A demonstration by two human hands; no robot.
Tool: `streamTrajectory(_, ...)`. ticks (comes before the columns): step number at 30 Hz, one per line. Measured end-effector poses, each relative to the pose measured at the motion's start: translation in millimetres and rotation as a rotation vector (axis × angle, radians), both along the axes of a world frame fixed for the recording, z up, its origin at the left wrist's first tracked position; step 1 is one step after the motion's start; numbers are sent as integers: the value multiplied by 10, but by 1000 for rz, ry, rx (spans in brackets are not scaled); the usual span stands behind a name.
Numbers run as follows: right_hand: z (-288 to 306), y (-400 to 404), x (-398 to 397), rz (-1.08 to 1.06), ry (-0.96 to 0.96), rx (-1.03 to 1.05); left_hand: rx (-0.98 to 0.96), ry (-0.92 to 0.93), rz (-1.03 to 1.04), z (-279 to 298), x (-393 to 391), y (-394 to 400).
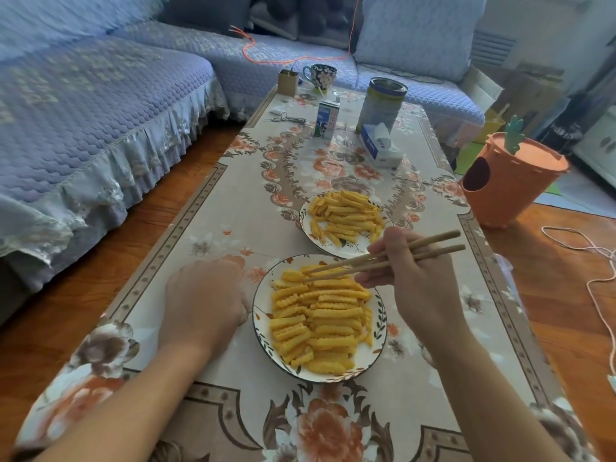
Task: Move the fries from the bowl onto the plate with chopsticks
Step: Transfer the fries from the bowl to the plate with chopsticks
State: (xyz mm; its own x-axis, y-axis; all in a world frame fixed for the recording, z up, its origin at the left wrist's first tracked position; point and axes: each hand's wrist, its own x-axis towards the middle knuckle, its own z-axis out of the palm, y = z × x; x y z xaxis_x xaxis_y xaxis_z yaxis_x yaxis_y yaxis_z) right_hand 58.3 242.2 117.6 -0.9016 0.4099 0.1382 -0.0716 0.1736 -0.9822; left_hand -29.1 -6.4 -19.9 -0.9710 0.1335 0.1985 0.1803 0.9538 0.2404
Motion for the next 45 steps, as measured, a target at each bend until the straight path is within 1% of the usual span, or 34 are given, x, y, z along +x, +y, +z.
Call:
streamTrajectory(3,6,2,-93,32,-2,27,-8,-2,1,-5,-3,-4)
streamTrajectory(8,-2,57,-186,76,-65,46,-8,-1,1,-6,-11,-2)
streamTrajectory(10,55,141,-177,31,-45,39,-8,5,1,-4,-4,-2)
streamTrajectory(13,175,328,-211,-108,31,8,3,9,1,-8,-6,-1)
streamTrajectory(15,174,474,-321,-189,69,38,5,10,-1,-13,-2,-3)
streamTrajectory(18,56,622,-517,-243,57,94,16,23,-2,-20,1,-11)
streamTrajectory(27,-273,574,-823,-212,37,187,6,13,-4,-19,-17,-3)
streamTrajectory(31,-298,540,-837,-218,48,176,9,10,0,-21,-19,-10)
streamTrajectory(34,-194,558,-747,-217,63,150,12,7,4,-12,-18,-3)
streamTrajectory(37,62,601,-491,-149,73,54,8,2,7,0,-17,3)
streamTrajectory(39,245,622,-253,-58,21,43,3,2,8,3,-12,4)
streamTrajectory(42,402,599,53,65,-96,121,4,1,10,9,1,5)
streamTrajectory(45,376,517,208,141,-170,196,10,-1,8,14,10,9)
